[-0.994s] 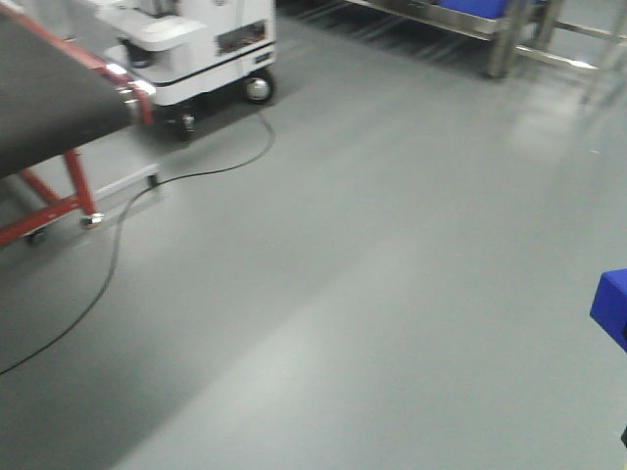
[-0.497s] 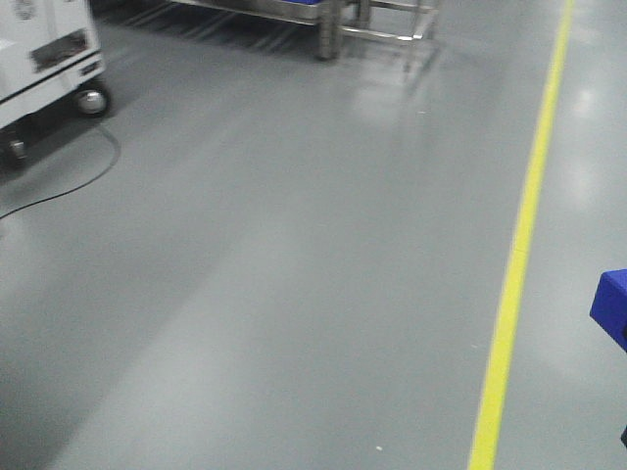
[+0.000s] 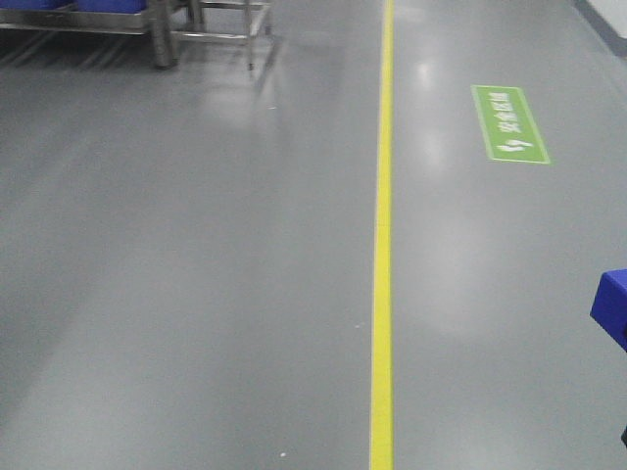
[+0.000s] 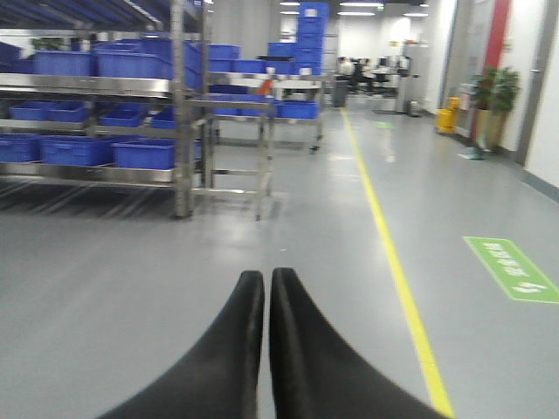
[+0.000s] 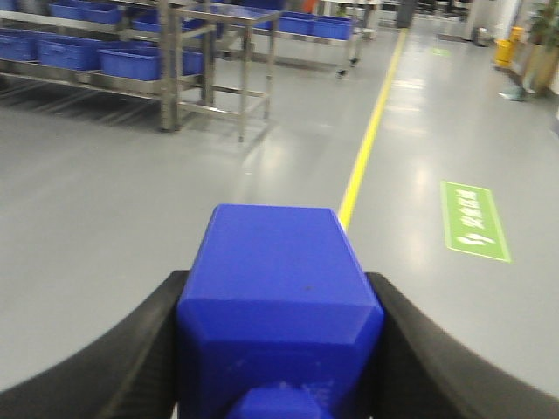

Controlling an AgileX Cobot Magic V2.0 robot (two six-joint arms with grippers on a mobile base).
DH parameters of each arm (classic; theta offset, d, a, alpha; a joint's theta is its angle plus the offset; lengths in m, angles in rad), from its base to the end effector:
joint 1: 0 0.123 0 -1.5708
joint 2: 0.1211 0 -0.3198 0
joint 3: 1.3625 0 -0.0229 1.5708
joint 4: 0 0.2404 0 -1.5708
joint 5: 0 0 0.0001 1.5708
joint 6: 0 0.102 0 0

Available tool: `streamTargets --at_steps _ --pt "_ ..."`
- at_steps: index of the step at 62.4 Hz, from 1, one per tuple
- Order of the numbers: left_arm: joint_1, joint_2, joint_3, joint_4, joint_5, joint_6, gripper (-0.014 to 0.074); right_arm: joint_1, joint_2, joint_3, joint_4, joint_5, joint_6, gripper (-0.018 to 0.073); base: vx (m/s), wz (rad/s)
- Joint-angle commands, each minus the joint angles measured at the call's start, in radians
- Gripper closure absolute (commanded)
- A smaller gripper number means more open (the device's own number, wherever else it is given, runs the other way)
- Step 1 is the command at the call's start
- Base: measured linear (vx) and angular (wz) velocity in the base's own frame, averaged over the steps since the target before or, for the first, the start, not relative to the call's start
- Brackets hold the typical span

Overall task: Pour parts from conveyor to right shelf
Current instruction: 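Drive along the yellow floor line toward the bin shelves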

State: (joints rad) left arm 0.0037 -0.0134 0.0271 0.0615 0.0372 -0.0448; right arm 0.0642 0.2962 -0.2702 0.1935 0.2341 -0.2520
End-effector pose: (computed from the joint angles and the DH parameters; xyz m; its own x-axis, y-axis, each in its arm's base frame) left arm 0.0221 0.0003 0.2015 0.0363 0.0168 -0.9992 -0.0066 0.9998 0.0166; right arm 0.0462 0.0075 0.2730 -0.1603 -0.0740 -0.9843 -0.1184 0.9914 -0.0552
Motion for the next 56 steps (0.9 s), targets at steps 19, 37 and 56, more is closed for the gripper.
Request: streamTargets --at_steps 19,37,56 --pt "0.002 -0.014 0.03 -0.002 -0.077 -0.008 0.0603 0.001 0.005 -0.03 0.0 -0.081 -0.005 0.0564 0.18 -0.45" --pt "0.002 -0.014 0.03 -0.002 -0.077 -0.008 0.0603 0.001 0.005 -0.03 0.0 -0.081 -0.005 0.0564 0.32 -0.12" --pt "0.002 -0.014 0.03 -0.002 -0.077 -0.008 0.0603 0.001 0.005 -0.03 0.0 -0.081 -0.005 0.0564 0.48 0.06"
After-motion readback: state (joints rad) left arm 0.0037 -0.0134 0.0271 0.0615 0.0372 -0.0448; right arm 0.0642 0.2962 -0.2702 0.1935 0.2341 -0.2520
